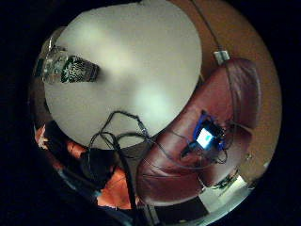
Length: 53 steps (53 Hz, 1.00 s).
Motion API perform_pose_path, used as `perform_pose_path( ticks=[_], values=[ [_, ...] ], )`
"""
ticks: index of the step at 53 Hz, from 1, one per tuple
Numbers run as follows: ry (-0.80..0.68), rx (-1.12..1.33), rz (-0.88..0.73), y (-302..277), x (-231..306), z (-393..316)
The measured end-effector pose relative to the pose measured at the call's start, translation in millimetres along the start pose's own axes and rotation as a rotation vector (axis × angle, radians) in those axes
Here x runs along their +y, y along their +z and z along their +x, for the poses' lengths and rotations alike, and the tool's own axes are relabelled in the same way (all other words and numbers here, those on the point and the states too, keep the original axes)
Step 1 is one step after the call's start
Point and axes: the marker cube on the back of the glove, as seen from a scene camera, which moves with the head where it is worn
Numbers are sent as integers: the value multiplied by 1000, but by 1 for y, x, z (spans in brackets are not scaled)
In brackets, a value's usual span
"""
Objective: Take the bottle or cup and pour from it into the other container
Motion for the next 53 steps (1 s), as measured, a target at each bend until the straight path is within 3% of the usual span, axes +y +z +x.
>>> perform_pose_path(
  ticks=[25,53],
  values=[
    [-155,-538,-156,62,-51,25],
    [-286,-872,-31,120,-90,-9]
  ],
)
